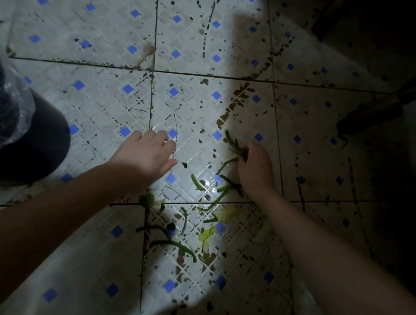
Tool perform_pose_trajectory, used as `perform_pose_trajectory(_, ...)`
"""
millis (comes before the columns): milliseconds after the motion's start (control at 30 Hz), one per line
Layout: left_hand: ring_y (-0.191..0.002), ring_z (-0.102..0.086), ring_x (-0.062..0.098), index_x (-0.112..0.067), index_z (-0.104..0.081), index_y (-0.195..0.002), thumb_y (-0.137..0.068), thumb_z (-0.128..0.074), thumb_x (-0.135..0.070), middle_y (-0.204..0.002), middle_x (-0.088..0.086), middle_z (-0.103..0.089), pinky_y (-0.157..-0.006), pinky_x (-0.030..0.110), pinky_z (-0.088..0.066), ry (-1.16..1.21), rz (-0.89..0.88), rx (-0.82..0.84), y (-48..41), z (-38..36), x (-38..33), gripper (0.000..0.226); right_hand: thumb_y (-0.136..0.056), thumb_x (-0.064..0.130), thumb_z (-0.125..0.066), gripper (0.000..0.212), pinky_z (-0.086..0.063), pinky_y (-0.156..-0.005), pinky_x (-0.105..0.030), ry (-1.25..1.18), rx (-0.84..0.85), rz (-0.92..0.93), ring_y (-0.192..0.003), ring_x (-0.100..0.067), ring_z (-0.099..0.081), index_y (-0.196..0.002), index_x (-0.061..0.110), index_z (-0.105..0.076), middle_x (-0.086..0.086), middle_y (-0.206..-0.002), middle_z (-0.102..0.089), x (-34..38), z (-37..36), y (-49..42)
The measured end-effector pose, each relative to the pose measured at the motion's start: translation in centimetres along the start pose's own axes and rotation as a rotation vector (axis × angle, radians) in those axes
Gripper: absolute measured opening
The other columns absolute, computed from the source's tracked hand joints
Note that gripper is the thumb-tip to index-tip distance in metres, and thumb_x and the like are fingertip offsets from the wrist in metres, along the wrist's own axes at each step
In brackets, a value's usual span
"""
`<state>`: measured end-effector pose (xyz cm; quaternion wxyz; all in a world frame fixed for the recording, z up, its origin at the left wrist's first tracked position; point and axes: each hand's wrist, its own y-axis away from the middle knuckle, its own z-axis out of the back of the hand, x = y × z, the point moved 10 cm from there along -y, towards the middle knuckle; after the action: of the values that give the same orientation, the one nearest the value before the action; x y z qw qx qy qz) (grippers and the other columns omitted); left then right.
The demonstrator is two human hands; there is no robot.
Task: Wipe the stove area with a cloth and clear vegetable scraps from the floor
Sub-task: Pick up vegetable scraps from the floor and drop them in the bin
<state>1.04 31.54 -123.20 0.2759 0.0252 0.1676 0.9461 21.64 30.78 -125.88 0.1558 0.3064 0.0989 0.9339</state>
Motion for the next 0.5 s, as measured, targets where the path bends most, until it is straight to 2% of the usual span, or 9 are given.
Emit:
perform_pose_trajectory(100,-0.116,-0.046,0.023,-0.018,-0.043,-0.129,-0.1,-0.028,-0.043,-0.132,0.006,-0.047,-0.097,0.038,-0.037,0.0,0.003,0.018,-0.1,0.0,-0.3,0.041,-0.093,0.002,-0.05,0.024,-0.043,-0.09,-0.027,-0.015,-0.023,0.011,-0.108,-0.021,-0.053,-0.116,0.006,-0.055,-0.011,-0.12,-0.055,-0.1,1.1,0.4)
perform_pose_trajectory(267,-0.115,-0.046,0.023,-0.017,-0.041,-0.128,-0.101,-0.024,-0.042,-0.129,0.006,-0.046,-0.1,0.039,-0.037,0.019,-0.033,0.031,-0.3,0.2,-2.7,0.041,-0.094,0.007,-0.052,0.019,-0.048,-0.084,-0.028,-0.043,-0.096,-0.044,-0.1,-0.017,-0.054,-0.112,0.008,-0.056,-0.009,-0.115,-0.057,-1.3,3.9,0.9)
perform_pose_trajectory(367,-0.113,-0.047,0.022,-0.017,-0.042,-0.128,-0.102,-0.025,-0.041,-0.127,0.006,-0.047,-0.099,0.038,-0.038,0.031,-0.096,0.022,-0.5,0.3,-4.9,0.039,-0.094,0.01,-0.053,0.018,-0.042,-0.074,-0.022,-0.02,-0.169,-0.092,-0.091,-0.01,-0.05,-0.111,0.011,-0.058,-0.006,-0.112,-0.058,-2.7,6.2,1.4)
perform_pose_trajectory(500,-0.109,-0.049,0.024,-0.017,-0.044,-0.125,-0.102,-0.029,-0.037,-0.124,0.006,-0.05,-0.094,0.038,-0.04,0.033,-0.136,-0.041,-1.4,1.0,-6.8,0.034,-0.092,0.01,-0.056,0.018,-0.043,-0.075,-0.023,-0.023,-0.222,-0.126,-0.092,-0.012,-0.052,-0.11,0.011,-0.059,-0.006,-0.11,-0.06,-4.6,9.0,2.6)
